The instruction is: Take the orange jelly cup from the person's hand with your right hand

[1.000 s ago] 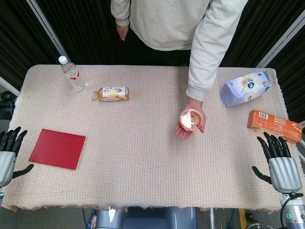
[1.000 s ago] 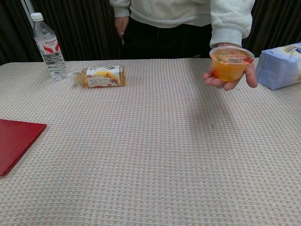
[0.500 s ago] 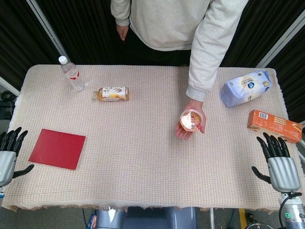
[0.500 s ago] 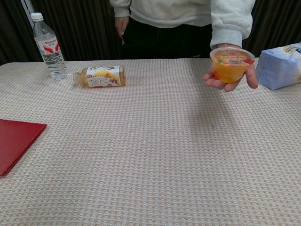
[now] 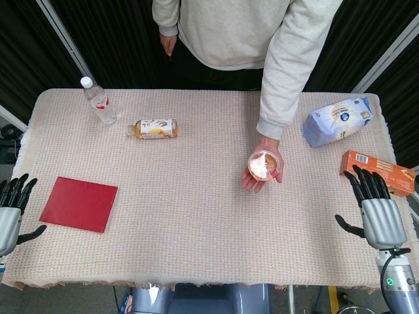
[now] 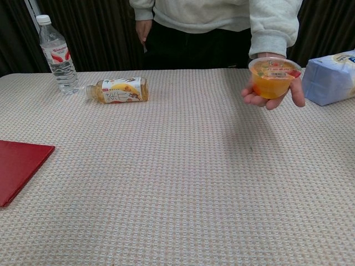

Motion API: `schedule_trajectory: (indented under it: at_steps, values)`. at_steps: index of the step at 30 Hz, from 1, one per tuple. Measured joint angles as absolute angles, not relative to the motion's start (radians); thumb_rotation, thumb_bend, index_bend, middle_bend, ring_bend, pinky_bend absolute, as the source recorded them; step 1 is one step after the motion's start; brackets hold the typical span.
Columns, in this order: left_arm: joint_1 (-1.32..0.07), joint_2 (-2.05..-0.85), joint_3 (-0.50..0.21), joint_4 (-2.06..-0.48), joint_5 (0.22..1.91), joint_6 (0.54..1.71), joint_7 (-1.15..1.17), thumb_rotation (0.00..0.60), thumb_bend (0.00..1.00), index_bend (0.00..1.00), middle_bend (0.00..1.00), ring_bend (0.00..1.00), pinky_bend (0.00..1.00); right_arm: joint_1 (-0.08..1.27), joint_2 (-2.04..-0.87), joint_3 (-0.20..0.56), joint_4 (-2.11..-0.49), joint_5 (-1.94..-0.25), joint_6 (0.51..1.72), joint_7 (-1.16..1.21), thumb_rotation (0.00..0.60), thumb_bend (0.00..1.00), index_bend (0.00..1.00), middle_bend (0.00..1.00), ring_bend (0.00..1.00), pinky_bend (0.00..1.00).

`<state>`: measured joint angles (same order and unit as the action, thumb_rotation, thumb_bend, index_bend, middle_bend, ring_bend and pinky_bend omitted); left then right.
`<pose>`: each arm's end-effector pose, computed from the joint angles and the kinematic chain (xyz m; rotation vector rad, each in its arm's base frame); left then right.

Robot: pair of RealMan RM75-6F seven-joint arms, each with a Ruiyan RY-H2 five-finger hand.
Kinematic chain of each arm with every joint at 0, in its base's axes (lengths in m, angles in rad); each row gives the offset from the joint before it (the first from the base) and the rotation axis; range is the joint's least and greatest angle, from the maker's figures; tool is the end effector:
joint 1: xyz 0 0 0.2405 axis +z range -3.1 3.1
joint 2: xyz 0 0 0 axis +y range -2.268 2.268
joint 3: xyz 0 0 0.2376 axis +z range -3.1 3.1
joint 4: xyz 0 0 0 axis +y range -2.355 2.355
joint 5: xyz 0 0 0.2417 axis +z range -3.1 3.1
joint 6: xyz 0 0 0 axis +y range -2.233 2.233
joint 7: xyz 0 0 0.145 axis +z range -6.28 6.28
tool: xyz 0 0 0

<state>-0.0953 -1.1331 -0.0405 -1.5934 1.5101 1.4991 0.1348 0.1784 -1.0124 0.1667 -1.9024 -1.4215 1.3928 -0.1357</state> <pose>-0.3062 0.1844 0.1195 -1.4375 -0.7816 -0.8179 -0.2314 -0.2269 0.1335 1.4006 -0.9031 1.0159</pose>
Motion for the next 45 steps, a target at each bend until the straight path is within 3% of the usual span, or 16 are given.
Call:
schedule_trajectory:
  at_steps: [5,11,21,32,45]
  values:
    - [-0.095,-1.133,-0.044,-1.594,1.504,1.499,0.119,0.600,0.11,0.00,0.00,0.00,0.00,0.293,-0.921,0.254,-2.051,-1.195,1.231,-0.184,0.600,0.13,0.08,0.00,0.00,0.00]
    - [-0.098,-1.129,-0.044,-1.597,1.500,1.488,0.107,0.600,0.11,0.00,0.00,0.00,0.00,0.474,-0.875,0.320,-2.115,-0.867,1.082,-0.328,0.600,0.13,0.08,0.00,0.00,0.00]
    - [-0.100,-1.123,-0.042,-1.603,1.501,1.484,0.098,0.600,0.11,0.00,0.00,0.00,0.00,0.783,-0.961,0.358,-2.119,-0.439,1.055,-0.583,0.600,0.13,0.08,0.00,0.00,0.00]
    - [-0.100,-1.119,-0.044,-1.609,1.497,1.482,0.089,0.600,0.11,0.00,0.00,0.00,0.00,0.932,-1.082,0.342,-2.082,-0.238,1.099,-0.680,0.600,0.14,0.08,0.00,0.00,0.00]
    - [-0.102,-1.113,-0.041,-1.617,1.495,1.475,0.083,0.600,0.11,0.00,0.00,0.00,0.00,0.983,-1.194,0.305,-1.991,-0.246,1.158,-0.696,0.600,0.14,0.08,0.00,0.00,0.00]
